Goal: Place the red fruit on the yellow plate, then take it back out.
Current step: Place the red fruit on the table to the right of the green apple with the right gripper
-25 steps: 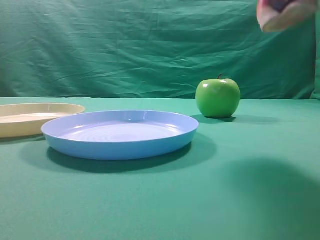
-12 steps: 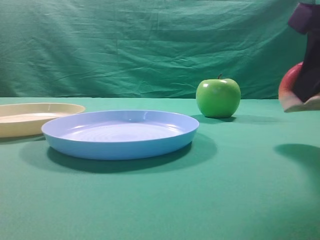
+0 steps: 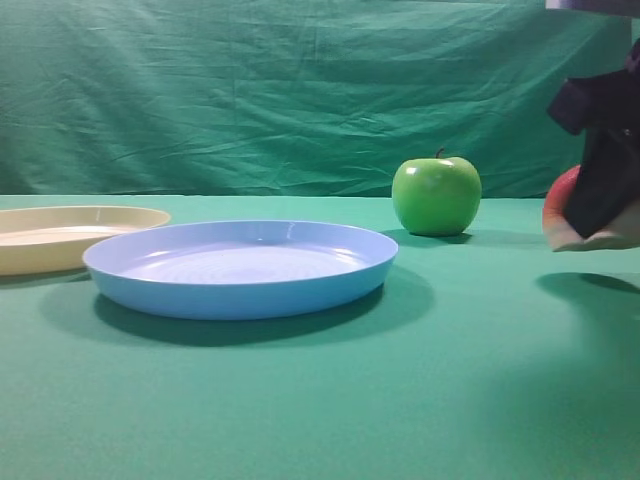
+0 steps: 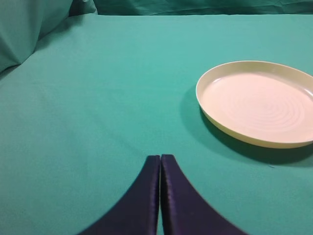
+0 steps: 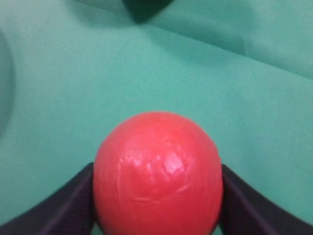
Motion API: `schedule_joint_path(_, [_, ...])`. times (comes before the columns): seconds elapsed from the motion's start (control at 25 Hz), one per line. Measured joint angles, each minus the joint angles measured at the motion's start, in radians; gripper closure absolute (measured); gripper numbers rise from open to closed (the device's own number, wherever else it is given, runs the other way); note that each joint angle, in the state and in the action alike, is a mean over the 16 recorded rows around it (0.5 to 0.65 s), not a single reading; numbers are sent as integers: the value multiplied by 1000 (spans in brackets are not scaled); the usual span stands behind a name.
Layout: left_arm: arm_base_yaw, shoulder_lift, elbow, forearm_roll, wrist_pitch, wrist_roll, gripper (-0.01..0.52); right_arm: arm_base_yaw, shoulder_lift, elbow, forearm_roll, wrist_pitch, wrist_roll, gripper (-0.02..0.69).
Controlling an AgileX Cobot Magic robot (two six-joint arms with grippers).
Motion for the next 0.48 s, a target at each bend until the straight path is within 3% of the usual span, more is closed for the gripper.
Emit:
schedule_joint_path(0.12, [0,0,0,0,0,0,514,0,-46,-5,0,27,-1,86])
schedule_joint_path(0.24, [0,0,0,0,0,0,514,0,-119,-20,0,72,-1,95])
schedule_joint_path(0.48, [0,0,0,0,0,0,514,0,-332,-66,0,215,-2,276])
